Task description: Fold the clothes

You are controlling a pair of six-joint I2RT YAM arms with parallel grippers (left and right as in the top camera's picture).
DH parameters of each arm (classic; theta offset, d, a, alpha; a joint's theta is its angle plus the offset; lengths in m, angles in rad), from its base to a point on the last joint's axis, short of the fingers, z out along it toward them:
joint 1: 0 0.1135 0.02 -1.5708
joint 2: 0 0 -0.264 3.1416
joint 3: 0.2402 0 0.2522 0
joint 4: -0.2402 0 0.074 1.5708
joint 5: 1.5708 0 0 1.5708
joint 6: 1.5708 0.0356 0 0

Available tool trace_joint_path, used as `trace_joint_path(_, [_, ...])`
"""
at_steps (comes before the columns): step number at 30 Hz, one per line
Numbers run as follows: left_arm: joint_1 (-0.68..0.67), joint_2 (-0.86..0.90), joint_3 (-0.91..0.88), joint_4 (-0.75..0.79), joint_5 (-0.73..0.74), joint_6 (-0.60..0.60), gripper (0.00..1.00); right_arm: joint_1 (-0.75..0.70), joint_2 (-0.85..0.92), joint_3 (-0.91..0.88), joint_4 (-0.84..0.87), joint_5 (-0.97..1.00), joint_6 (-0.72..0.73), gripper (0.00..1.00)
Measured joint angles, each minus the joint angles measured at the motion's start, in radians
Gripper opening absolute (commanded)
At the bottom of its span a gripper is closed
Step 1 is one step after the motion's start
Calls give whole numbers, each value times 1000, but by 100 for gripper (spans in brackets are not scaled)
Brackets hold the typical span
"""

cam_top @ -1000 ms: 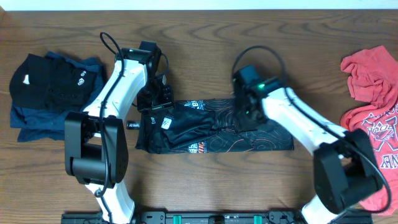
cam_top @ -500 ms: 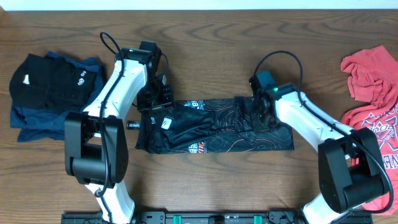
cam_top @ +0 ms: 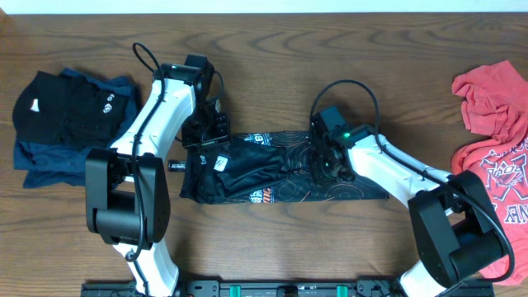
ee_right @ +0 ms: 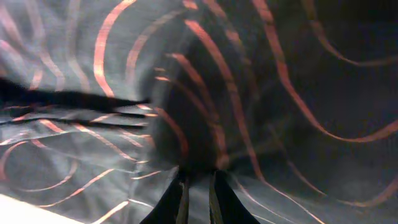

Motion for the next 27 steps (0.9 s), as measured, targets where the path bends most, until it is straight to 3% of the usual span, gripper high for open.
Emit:
trace_joint_path(9, [2,0,0,-21,-36,0,57,12,-2,15,-47,-51,-64,12])
trace_joint_path(12, [14,0,0,-32,-57,8,72,10,-32,55,-95,10,-54,19])
trace_joint_path(15, [43,0,0,-33,-68,12,80,-6,-108,115,-115,84,-27,37])
trace_joint_path(20, [105,0,-3,-31,-77,24,86,-61,-240,175,-128,151,-17,39])
trace_joint_path(27, [126,0,-133,64,-78,91,90,-108,-243,175,-175,176,-9,40])
